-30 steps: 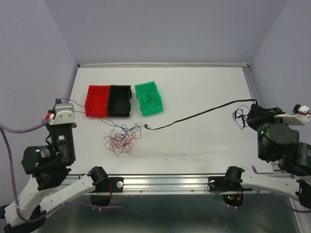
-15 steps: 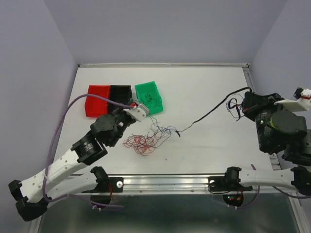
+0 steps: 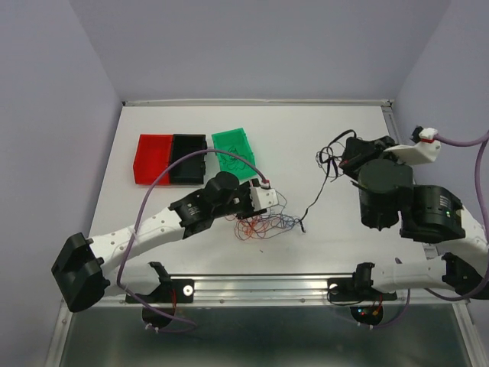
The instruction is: Untangle the cables
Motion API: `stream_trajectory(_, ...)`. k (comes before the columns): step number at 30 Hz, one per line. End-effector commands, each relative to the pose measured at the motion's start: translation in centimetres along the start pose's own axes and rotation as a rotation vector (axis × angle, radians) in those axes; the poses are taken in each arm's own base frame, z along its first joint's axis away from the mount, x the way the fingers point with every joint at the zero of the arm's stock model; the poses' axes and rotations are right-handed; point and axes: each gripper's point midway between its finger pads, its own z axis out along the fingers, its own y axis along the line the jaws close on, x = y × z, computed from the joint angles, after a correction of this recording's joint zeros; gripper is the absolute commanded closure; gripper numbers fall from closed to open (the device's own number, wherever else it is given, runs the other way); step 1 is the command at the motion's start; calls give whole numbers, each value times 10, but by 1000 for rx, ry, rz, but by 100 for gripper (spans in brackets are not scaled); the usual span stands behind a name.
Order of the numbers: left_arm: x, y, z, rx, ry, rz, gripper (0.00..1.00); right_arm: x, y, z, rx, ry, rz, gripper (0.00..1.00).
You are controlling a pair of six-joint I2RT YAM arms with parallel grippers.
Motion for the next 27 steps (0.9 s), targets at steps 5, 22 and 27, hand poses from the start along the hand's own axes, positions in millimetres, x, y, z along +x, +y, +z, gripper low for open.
stream_trajectory(5, -76, 16, -20, -26, -282, 44, 34, -60, -20, 3, 194, -275, 233, 99)
stream_trajectory(22, -118, 11, 16, 66, -441, 24, 32, -46, 10, 21, 214, -354, 398, 99)
stream_trajectory(27, -105, 1, 50, 109, -431, -28, 33, -45, 12, 23, 209, -361, 432, 99)
